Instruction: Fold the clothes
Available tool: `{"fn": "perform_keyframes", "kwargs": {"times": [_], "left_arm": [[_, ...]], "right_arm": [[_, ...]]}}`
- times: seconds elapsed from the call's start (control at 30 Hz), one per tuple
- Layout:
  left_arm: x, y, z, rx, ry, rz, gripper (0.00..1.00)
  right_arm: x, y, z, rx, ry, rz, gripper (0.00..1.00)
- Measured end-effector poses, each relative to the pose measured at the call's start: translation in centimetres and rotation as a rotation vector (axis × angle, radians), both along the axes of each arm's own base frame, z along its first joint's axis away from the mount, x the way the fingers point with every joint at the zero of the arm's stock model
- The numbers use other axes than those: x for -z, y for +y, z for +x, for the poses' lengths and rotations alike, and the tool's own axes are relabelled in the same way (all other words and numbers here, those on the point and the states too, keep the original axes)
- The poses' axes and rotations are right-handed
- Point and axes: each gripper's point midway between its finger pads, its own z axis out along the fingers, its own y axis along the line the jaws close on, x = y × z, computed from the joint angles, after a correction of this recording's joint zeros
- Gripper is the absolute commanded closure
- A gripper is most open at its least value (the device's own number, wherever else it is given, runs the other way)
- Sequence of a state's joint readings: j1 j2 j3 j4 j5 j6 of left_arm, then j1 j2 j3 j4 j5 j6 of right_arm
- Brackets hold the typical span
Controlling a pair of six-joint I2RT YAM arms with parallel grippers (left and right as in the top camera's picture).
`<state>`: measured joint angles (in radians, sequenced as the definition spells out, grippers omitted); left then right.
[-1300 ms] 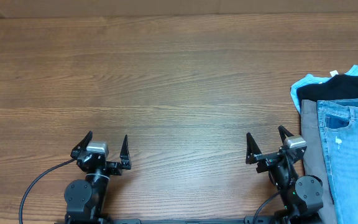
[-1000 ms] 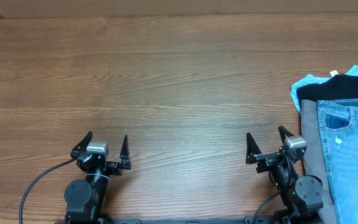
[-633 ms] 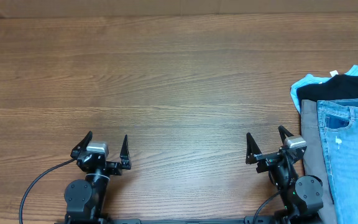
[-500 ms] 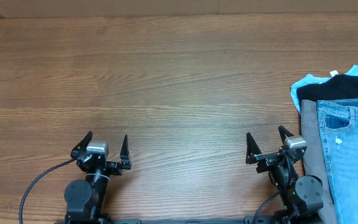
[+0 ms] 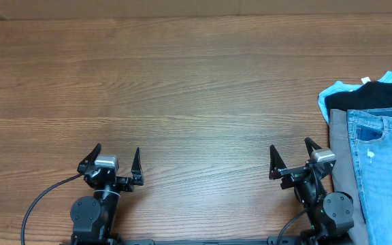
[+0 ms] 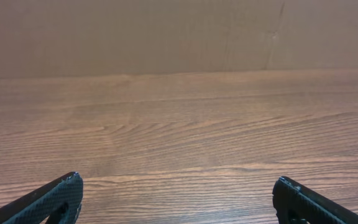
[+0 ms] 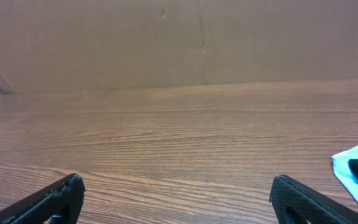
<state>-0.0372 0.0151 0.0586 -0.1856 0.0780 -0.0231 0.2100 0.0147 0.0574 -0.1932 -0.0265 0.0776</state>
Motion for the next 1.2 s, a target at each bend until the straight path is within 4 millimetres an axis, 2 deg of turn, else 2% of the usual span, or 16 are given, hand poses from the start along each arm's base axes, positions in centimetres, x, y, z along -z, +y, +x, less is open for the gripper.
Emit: {"fn": "perform_keyframes", "kwargs": {"times": [0.7,0.8,1.0,1.2], "left_arm": [[0.0,0.0,0.0,0.000,0.000,0.000,0.00],[-0.4,-0.2,0.0,0.009,-0.016,-0.002,0.00],[-3.8,-1.1,-0.2,0.065,-0.118,-0.013,0.00],[-9.8,-1.0,-1.9,0.060,-0.147,-0.014,0.00]], "right_arm": [[0.0,0.0,0.0,0.000,0.000,0.000,0.00],[-0.5,0.2,0.0,-0.011,-0.021,0.006,0.00],[-3.3,1.4,-0.6,-0.090,-0.096,0.026,0.00],[-8.7,1.7,-2.3,-0.122,-0.121,0.084,0.00]]}}
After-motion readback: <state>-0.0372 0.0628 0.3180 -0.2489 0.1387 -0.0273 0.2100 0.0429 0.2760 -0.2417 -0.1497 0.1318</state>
